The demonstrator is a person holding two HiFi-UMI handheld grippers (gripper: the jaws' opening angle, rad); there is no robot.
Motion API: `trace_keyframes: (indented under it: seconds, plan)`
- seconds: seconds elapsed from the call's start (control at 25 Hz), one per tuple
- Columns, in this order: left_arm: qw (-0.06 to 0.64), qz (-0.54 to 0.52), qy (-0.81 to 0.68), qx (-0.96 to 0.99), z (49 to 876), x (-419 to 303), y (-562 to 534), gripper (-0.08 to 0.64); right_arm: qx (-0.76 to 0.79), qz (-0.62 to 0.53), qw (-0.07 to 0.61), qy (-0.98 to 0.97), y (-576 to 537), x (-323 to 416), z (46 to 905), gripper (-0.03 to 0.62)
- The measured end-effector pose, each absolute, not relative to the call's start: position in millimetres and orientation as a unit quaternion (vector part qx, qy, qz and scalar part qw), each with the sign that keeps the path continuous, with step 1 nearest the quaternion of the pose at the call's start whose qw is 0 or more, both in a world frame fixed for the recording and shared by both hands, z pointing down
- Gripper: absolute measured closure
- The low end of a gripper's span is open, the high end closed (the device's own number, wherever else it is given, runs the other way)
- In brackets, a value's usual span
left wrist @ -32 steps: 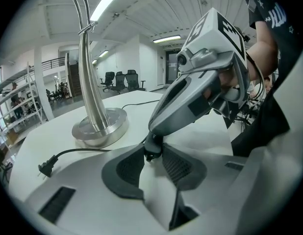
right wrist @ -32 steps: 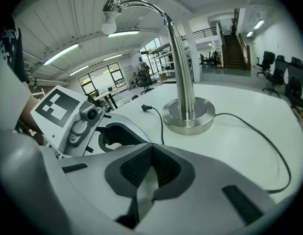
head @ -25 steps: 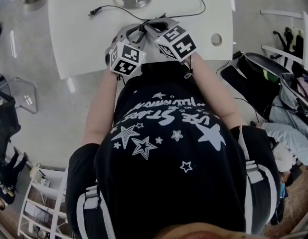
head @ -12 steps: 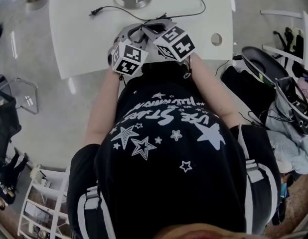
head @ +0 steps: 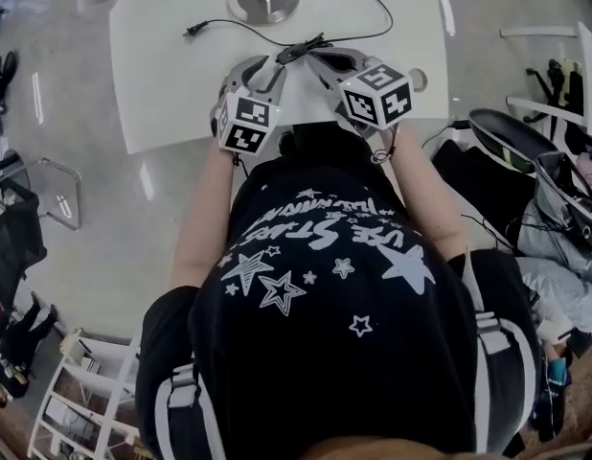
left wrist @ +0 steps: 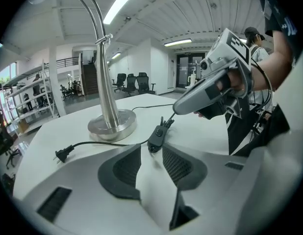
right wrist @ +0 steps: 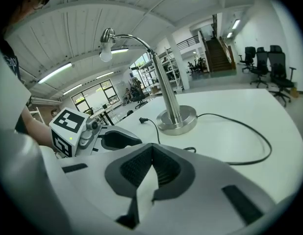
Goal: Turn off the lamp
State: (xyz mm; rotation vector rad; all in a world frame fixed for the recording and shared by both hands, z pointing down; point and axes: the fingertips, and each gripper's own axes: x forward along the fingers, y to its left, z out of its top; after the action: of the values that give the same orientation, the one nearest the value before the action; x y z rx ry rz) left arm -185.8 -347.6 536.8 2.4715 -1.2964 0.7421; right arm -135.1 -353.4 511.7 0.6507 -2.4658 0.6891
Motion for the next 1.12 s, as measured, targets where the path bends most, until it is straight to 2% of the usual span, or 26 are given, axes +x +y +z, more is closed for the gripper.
trace_keyframes:
  seconds: [0.36,0.6,0.88,1.12]
  plan:
    - [0.124,0.189,-0.476,0.850,498.7,-190.3,-314.8,0.431,0.277,0.238,0.238,-0.900,-320.0,-108.1,501.9,0.588]
    - [0.169,0.163,-0.460,0.856,495.2,-179.1,-289.1,0.433,0.305,0.236,0.230,-0.894,-294.7,-88.0,495.5,0.588]
    - [0.163,0.152,-0.444,0.868,481.5,-160.2,-270.8,0.436,0.312,0.241,0.219,-0.893,-284.0,-71.6,497.3,0.588]
    - [0.147,0.148,-0.466,0.860,469.1,-148.2,-252.0,0.526,0.300,0.228,0.205,-0.904,-265.0,-65.1,487.1,0.588]
